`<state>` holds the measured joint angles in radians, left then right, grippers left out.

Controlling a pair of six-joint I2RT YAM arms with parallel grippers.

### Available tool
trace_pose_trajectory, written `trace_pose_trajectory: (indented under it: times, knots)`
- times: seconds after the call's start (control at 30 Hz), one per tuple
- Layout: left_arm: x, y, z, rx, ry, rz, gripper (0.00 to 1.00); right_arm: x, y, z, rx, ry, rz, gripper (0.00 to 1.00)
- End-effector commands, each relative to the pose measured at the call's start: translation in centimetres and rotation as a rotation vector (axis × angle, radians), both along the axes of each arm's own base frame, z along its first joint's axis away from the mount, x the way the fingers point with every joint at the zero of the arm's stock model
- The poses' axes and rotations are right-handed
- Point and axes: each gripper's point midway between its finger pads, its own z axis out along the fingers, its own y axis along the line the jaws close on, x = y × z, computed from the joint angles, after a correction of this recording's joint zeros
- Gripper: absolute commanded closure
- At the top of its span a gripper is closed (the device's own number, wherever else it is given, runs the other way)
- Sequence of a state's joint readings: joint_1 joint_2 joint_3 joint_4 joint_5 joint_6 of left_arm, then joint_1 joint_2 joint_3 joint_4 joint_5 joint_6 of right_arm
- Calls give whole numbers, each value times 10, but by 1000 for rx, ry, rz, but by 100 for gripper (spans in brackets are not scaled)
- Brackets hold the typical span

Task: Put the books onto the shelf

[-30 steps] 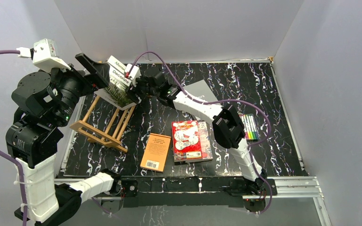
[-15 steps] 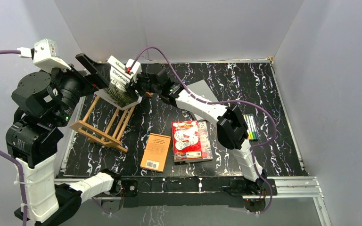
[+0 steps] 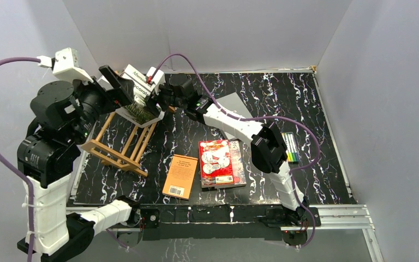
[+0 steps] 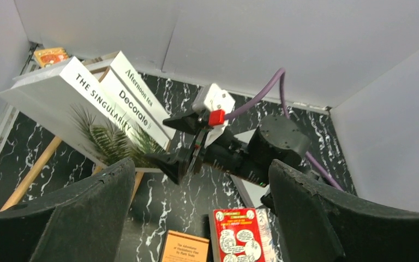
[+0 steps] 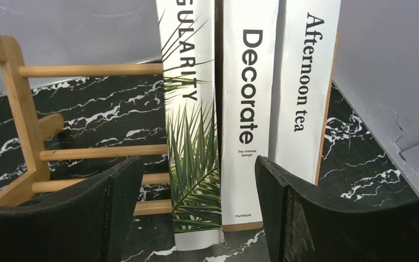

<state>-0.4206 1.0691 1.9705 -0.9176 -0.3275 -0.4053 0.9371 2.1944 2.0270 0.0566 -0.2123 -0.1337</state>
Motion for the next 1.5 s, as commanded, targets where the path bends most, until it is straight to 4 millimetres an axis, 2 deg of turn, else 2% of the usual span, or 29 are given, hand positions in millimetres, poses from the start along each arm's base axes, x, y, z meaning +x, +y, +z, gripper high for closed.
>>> trace_pose_trajectory:
  times: [0.0, 0.17, 0.37, 0.57, 0.67, 0.8, 0.93, 1.07, 1.17, 1.23, 1.33, 1.47]
  knots:
    - [1, 2, -27, 31, 87, 18, 11, 9, -5, 44, 121, 2, -46, 16]
    - [5, 11, -62, 74, 183, 81, 10, 19, -11, 52, 162, 71, -72, 15]
    - [19, 21, -112, 148, 329, 183, 10, 46, -28, 45, 203, 221, -160, 15]
    - [52, -1, -152, 139, 392, 155, 8, 90, -52, 32, 280, 396, -338, 16]
    - [71, -6, -169, 130, 417, 164, 7, 104, -48, 27, 310, 447, -360, 17]
    - [95, 7, -189, 91, 448, 208, 6, 111, -37, 12, 334, 524, -324, 17]
    - [108, 19, -207, 34, 475, 214, 7, 110, -29, -3, 351, 603, -236, 18]
    - [117, 34, -213, -17, 454, 228, 7, 99, -14, -10, 350, 621, -106, 17]
    - [126, 52, -227, -74, 457, 239, 6, 85, -9, -13, 367, 623, 0, 18]
    - [133, 71, -232, -102, 448, 269, 7, 80, -7, -8, 382, 600, 47, 19]
    - [141, 69, -231, -123, 411, 235, 7, 76, 1, -8, 391, 584, 124, 18]
    - [153, 67, -235, -121, 362, 201, 7, 72, 5, -26, 379, 592, 171, 17]
